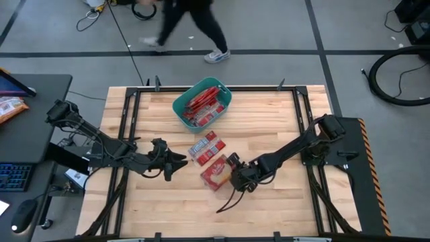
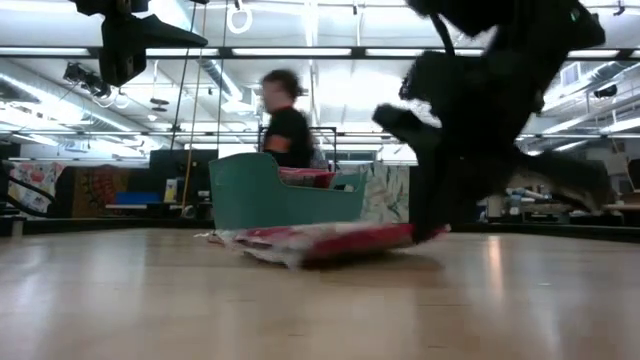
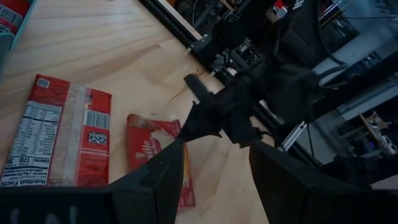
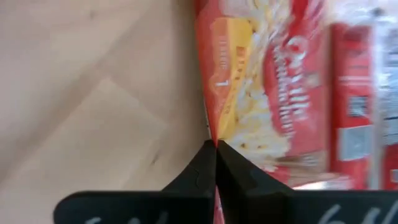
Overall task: Sort popcorn bags into baskets
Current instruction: Put the red popcorn bag into the blue bin
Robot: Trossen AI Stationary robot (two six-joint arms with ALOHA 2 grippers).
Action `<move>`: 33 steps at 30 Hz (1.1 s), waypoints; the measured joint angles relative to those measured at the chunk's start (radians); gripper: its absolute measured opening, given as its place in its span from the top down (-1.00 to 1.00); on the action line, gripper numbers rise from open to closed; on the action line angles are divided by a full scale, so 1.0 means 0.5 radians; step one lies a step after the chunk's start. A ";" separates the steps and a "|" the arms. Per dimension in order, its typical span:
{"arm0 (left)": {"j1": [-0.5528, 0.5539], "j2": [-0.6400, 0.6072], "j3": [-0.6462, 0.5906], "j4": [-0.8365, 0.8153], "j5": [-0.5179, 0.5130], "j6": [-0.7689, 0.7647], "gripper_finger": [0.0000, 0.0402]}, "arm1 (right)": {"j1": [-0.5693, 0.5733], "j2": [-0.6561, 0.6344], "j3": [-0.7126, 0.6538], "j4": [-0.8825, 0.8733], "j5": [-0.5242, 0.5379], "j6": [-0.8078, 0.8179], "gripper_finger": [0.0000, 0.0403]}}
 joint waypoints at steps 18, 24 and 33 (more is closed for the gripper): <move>0.000 0.000 0.000 0.036 0.000 0.003 0.08 | -0.103 -0.369 0.164 -0.203 0.249 -0.201 0.99; 0.000 0.000 0.000 0.036 0.000 0.004 0.08 | -0.194 -0.501 0.164 -0.201 0.400 -0.321 0.99; 0.003 0.001 0.000 0.036 -0.013 0.003 0.08 | -0.444 -0.706 0.165 -0.105 0.511 -0.542 0.99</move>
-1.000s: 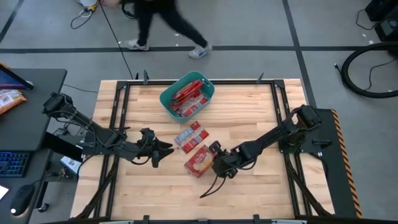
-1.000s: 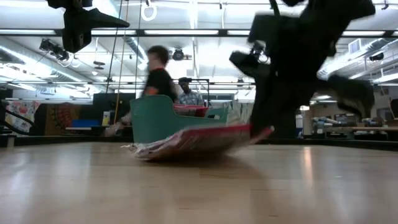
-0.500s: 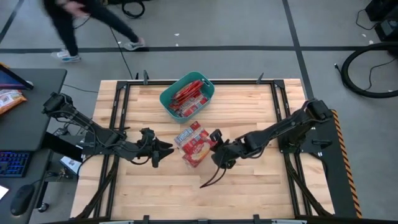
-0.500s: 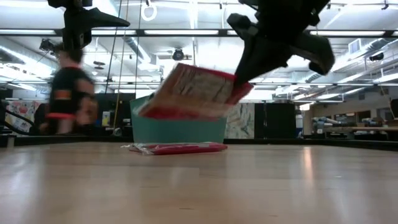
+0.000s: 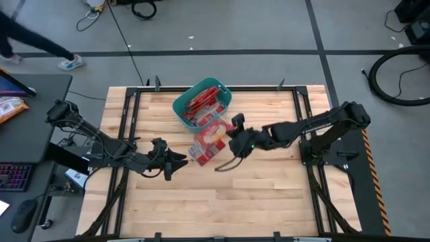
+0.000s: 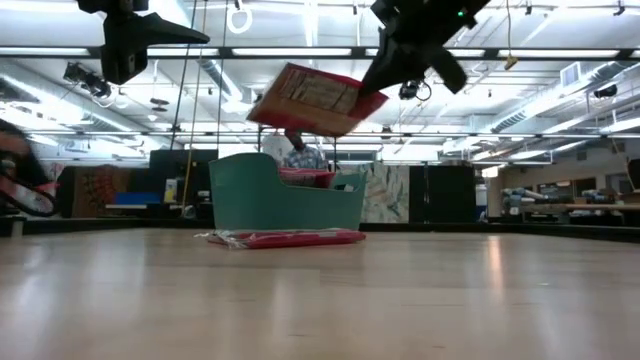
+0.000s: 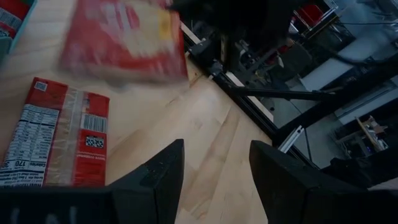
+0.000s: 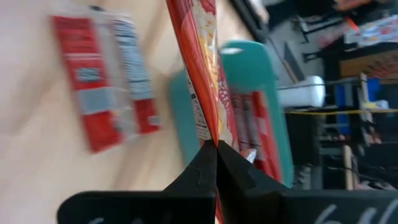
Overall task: Sort popcorn bags into baskets
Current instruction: Put the red popcorn bag into the blue bin
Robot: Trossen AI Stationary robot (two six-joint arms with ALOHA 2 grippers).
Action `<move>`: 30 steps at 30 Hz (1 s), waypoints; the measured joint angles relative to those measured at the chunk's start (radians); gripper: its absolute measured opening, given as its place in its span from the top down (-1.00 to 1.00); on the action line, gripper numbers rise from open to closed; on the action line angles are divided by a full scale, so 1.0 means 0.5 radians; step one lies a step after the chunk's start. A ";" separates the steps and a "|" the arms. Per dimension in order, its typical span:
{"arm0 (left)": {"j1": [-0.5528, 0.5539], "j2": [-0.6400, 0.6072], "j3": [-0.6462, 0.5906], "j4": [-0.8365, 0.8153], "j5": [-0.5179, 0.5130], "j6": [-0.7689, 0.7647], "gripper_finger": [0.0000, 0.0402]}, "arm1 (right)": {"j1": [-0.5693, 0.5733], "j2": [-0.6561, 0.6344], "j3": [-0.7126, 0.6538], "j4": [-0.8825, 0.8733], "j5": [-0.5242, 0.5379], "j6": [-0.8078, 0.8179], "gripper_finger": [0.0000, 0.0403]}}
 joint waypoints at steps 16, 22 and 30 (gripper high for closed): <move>0.000 0.000 0.000 -0.002 -0.011 0.022 0.08 | -0.532 0.329 0.497 0.062 -0.152 -0.407 0.99; 0.000 0.000 0.000 -0.003 0.008 0.022 0.08 | -0.730 0.566 0.767 0.044 -0.227 -0.524 0.99; 0.000 0.000 0.000 -0.003 0.011 0.014 0.08 | -0.912 0.792 0.892 0.042 -0.426 -0.695 0.99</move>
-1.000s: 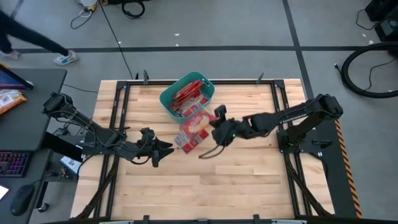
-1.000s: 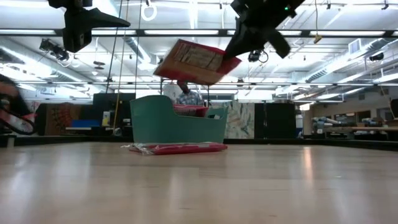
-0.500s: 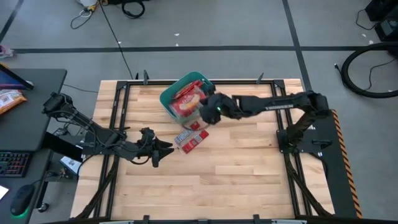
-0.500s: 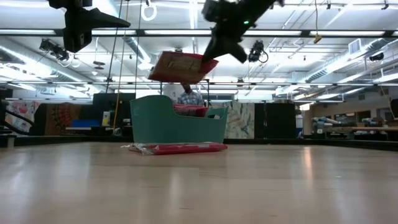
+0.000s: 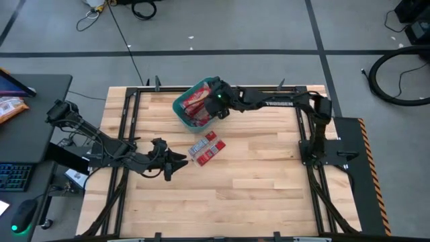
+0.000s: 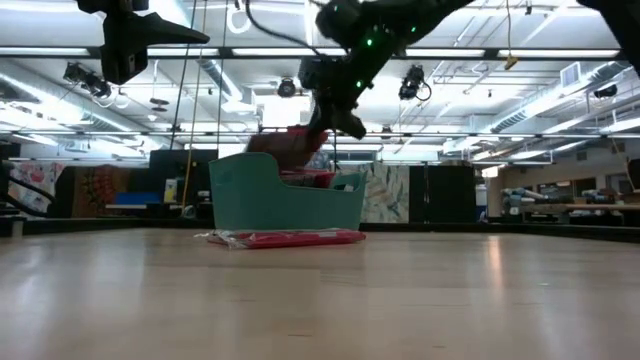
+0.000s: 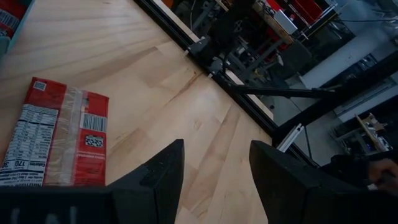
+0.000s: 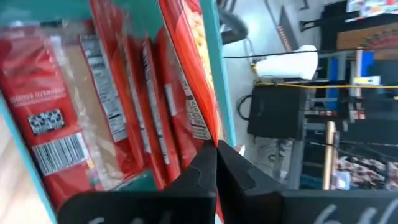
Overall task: Sort popcorn bags into baskets
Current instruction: Put the red popcorn bag into the blue bin
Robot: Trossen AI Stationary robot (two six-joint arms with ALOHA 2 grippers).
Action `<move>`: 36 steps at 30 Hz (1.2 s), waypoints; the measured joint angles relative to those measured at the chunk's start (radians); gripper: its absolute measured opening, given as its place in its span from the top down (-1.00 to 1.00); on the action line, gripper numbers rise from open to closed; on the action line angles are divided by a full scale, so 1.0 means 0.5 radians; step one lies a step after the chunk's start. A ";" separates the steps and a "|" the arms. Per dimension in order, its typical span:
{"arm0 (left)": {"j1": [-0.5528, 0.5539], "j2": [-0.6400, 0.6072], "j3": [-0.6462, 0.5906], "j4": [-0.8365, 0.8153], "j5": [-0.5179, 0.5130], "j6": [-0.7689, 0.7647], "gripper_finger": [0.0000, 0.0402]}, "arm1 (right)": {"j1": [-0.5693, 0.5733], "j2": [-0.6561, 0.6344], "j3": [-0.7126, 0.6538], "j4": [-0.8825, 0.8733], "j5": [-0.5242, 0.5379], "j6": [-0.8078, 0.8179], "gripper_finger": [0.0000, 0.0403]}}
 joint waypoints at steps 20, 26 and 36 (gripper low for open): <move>0.000 0.000 0.000 -0.053 0.001 0.060 0.08 | -0.111 0.113 0.002 0.246 0.228 0.084 0.61; 0.000 0.000 0.000 -0.134 0.002 0.058 0.08 | -0.015 -0.026 0.002 0.213 0.000 0.348 0.60; 0.000 -0.001 -0.001 -0.243 0.002 0.037 0.08 | 0.174 -0.148 0.002 -0.149 -0.231 0.830 0.60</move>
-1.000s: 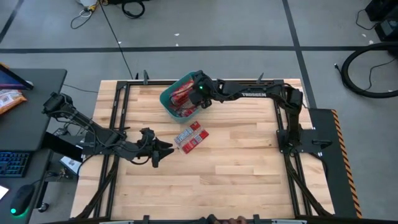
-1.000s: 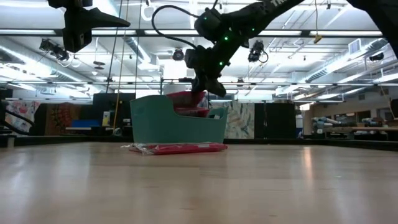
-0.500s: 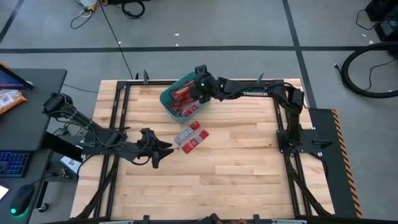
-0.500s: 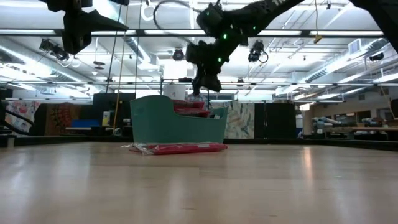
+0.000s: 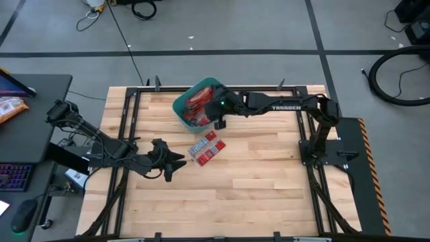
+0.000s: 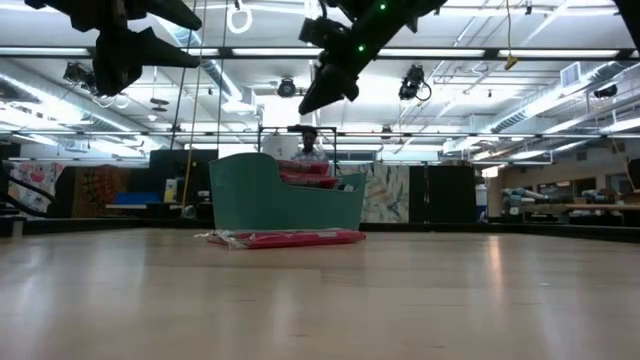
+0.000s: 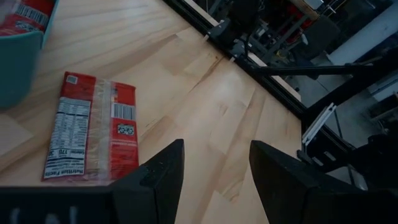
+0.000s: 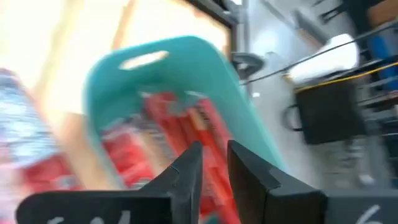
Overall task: Sort popcorn bags into baskets
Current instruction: Put the red popcorn bag into the blue bin
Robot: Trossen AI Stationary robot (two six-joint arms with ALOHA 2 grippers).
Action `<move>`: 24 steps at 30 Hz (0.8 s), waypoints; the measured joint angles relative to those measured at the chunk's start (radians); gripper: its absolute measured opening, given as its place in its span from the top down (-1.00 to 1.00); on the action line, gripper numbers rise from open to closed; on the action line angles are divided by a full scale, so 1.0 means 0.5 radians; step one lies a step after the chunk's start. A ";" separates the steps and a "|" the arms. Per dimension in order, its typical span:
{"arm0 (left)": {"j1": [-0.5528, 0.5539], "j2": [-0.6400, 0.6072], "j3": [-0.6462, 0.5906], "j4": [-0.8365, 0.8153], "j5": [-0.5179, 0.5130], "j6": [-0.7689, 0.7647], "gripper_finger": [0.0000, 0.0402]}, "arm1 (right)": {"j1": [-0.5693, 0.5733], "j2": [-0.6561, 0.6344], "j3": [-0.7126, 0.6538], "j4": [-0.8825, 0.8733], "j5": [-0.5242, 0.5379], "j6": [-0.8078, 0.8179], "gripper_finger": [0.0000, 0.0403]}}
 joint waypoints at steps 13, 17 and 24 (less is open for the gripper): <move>0.000 0.000 0.000 -0.011 -0.002 -0.054 0.08 | 0.074 -0.002 -0.073 -0.482 -0.594 0.593 0.42; 0.000 0.000 0.000 -0.011 -0.002 -0.055 0.08 | 0.093 -0.002 -0.073 -0.574 -0.686 0.676 0.33; 0.000 0.001 0.000 -0.013 -0.001 -0.118 0.08 | 0.189 -0.002 -0.073 -0.614 -0.785 0.715 0.24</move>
